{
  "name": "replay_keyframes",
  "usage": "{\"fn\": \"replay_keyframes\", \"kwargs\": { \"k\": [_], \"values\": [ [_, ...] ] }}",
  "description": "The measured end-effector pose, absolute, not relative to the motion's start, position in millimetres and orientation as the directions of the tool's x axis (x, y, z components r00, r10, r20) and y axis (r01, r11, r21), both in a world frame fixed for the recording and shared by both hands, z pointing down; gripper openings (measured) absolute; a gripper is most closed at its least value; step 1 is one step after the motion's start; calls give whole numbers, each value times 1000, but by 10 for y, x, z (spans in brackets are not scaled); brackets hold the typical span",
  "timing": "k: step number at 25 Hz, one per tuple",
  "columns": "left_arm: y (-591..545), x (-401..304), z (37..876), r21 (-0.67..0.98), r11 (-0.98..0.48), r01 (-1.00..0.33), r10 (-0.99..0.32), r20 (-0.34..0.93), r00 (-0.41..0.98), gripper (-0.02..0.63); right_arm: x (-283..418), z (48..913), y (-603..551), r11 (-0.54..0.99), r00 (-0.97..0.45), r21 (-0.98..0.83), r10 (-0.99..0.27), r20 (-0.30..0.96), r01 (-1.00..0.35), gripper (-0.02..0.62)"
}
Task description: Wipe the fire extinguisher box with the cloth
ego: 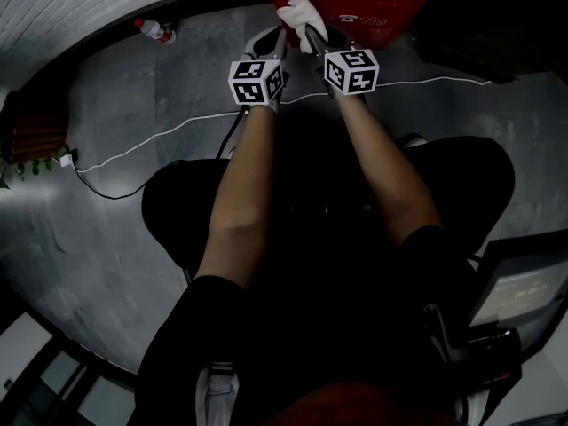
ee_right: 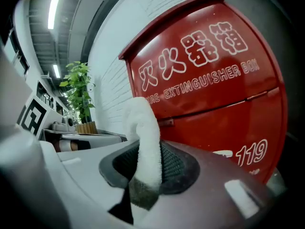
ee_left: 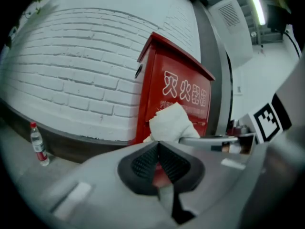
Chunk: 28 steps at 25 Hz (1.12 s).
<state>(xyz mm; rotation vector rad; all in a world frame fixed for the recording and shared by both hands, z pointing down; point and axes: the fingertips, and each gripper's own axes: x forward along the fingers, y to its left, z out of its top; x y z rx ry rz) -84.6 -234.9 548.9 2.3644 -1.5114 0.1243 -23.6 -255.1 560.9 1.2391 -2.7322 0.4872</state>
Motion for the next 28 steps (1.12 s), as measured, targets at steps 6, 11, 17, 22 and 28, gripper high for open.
{"fn": "replay_keyframes", "kwargs": {
  "k": [6, 11, 17, 22, 28],
  "values": [
    [-2477, -995, 5740, 253, -361, -898, -869, 258, 422, 3, -536, 5949, -2688, 609, -671, -285, -696, 254, -740, 98],
    [-2358, -711, 5438, 261, -386, -885, -868, 220, 444, 2, -237, 5810, -2512, 582, -644, -279, -716, 271, -764, 98],
    [-2701, -698, 5601, 263, -413, -872, -855, 217, 470, 2, -156, 5977, -2856, 530, -600, -290, -749, 280, -797, 98],
    [-2893, -503, 5774, 257, -439, -861, -841, 219, 494, 2, 8, 6154, -3024, 509, -583, -295, -762, 283, -809, 98],
    [-2902, -155, 5757, 230, -504, -833, -806, 221, 549, 2, 417, 6141, -3053, 453, -530, -293, -796, 291, -842, 98]
  ]
}}
